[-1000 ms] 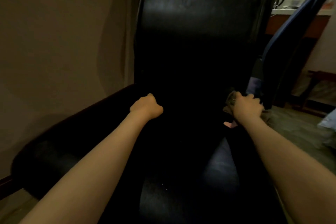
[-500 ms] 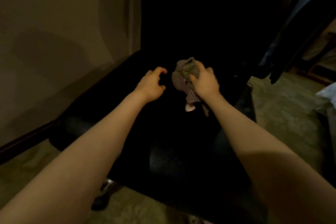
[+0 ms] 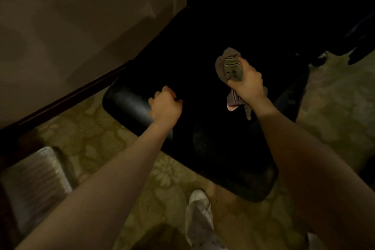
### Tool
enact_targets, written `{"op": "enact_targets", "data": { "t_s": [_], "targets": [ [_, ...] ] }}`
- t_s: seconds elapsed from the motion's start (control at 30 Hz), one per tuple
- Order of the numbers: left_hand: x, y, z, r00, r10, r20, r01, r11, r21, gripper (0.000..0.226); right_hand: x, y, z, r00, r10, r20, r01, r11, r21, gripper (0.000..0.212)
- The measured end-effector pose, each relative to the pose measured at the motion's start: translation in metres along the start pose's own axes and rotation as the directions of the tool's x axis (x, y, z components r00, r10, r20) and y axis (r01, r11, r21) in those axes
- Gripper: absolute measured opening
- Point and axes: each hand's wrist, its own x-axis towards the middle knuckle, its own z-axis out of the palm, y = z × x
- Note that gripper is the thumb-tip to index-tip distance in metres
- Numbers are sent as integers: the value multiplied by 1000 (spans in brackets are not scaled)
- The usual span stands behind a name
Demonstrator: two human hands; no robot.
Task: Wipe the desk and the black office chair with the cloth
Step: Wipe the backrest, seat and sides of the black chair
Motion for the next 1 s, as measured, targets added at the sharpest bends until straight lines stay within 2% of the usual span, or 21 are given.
{"op": "enact_targets", "data": {
  "t_s": [0.13, 0.23, 0.33, 0.4, 0.47, 0.53, 0.57, 0.6, 0.67, 0.7, 0.73, 0.77, 0.83, 0.9, 1.0],
  "targets": [
    [-29, -13, 7, 998, -63, -14, 59, 981, -187, 28, -49, -15, 10, 995, -19, 95, 4, 988, 155, 72],
    [-53, -6, 4, 1000, 14, 19, -9, 975, -221, 52, -83, -30, 19, 988, -41, 151, 17, 988, 154, 73],
    [-70, -8, -2, 965, 245, 89, -244, 969, -27, 83, -117, -47, 21, 979, -32, 201, 9, 993, 119, 73],
    [-77, -9, -2, 914, 376, 152, -394, 912, 114, 92, -140, -56, 25, 969, -40, 243, 6, 990, 140, 75],
    [-86, -11, -1, 875, 408, 262, -466, 856, 225, 89, -165, -66, 31, 963, -44, 264, 4, 988, 152, 75],
    [-97, -17, -6, 870, 340, 357, -462, 816, 349, 79, -189, -78, 38, 947, 22, 319, -86, 978, 188, 72],
    [-102, -23, -10, 867, 290, 405, -455, 794, 404, 73, -199, -81, 43, 916, 65, 396, -160, 964, 212, 70],
    [-107, -33, -15, 837, 248, 489, -487, 745, 456, 67, -210, -84, 47, 853, 94, 513, -249, 937, 243, 68],
    [-119, -50, -24, 705, 96, 703, -605, 600, 524, 57, -229, -89, 53, 661, 58, 748, -374, 890, 262, 63],
    [-124, -60, -29, 661, -2, 750, -610, 581, 539, 58, -237, -92, 54, 598, 30, 801, -383, 888, 253, 58],
    [-127, -66, -34, 657, -64, 751, -577, 598, 556, 61, -243, -95, 55, 592, 22, 806, -388, 884, 261, 54],
    [-127, -67, -38, 691, -45, 721, -533, 643, 551, 62, -244, -98, 54, 632, 10, 775, -400, 861, 315, 53],
    [-116, -53, -46, 779, 125, 614, -491, 731, 474, 58, -230, -104, 43, 748, 21, 664, -386, 827, 409, 60],
    [-100, -21, -55, 833, 206, 513, -458, 777, 432, 60, -204, -104, 23, 825, 69, 561, -352, 840, 414, 68],
    [-68, 40, -53, 845, 385, 372, -528, 715, 458, 65, -154, -86, -5, 936, 20, 350, -165, 907, 389, 73]
  ]
}}
